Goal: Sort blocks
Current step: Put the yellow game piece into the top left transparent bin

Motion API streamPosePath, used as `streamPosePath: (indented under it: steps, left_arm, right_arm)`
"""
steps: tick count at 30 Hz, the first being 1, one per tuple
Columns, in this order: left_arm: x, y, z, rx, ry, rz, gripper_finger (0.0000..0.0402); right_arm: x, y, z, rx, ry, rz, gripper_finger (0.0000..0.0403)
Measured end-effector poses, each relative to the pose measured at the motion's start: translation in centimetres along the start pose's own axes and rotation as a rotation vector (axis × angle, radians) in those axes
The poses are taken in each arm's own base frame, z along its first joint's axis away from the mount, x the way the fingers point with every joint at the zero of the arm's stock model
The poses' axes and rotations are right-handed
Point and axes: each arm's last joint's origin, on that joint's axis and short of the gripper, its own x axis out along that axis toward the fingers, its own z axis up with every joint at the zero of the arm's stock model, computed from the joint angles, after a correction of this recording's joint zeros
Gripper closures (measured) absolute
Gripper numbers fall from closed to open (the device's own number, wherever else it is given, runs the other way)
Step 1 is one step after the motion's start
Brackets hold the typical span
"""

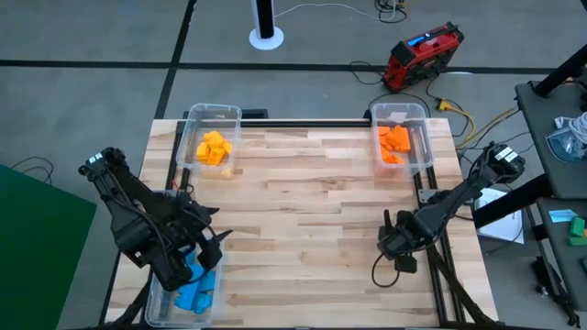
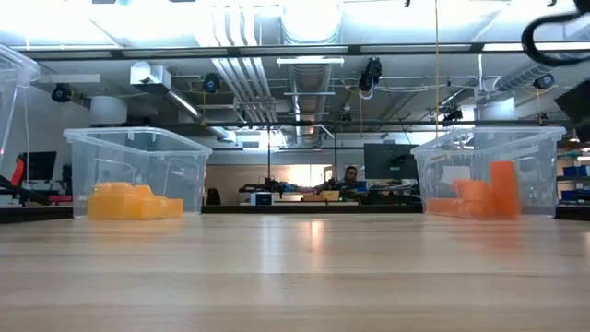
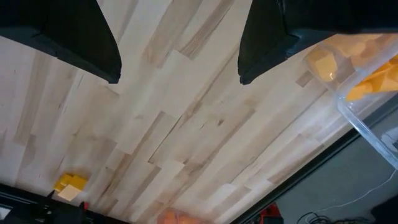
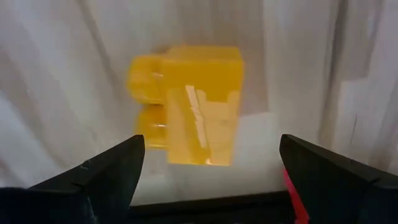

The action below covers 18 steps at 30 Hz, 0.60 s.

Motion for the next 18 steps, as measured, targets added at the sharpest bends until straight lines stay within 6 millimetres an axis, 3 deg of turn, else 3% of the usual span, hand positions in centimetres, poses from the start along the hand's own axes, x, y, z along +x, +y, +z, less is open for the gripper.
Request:
streamPosePath:
  steps: [13,18]
  left_arm:
    - [0.0,0.0,0.0,-0.015,-0.007,0.001,0.0107]
    - [0.0,0.0,0.0,-0.015,-0.008,0.002,0.0107]
  right_arm:
    - [3.4,-0.4,0.6,0.052,-0.019,0.014,0.0038]
    - [4.3,-0.3,1.0,0.059,0.004,-0.027,0.0062]
